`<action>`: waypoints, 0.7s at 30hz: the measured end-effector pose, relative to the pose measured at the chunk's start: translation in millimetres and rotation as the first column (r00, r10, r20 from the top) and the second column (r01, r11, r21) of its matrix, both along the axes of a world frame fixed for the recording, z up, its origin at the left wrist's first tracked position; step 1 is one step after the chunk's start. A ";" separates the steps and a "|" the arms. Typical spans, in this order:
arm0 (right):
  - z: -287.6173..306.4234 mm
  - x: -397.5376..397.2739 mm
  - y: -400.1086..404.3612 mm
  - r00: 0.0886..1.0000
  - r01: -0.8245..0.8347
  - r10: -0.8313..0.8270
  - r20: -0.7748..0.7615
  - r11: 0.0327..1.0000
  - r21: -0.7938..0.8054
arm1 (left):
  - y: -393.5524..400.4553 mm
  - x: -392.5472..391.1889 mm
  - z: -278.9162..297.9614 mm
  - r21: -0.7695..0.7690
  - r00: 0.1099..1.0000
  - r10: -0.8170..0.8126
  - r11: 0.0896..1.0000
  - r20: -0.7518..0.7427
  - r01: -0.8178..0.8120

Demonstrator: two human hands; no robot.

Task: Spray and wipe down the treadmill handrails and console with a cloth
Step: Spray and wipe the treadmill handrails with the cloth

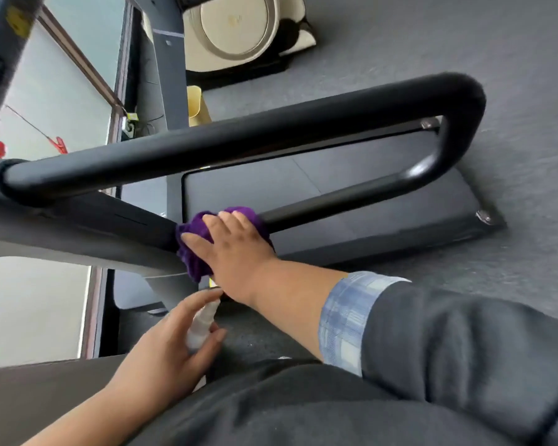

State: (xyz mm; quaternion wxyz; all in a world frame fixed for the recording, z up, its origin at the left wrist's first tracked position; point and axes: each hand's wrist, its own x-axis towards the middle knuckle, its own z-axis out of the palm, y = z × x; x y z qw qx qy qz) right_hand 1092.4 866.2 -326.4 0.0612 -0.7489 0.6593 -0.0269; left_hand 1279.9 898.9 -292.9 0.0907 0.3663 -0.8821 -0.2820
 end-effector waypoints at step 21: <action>15.9 -180.7 96.8 0.816 0.482 -0.514 -0.264 0.858 -0.180 | -23.5 -49.4 14.9 0.106 0.993 -0.022 0.994 -0.120 0.035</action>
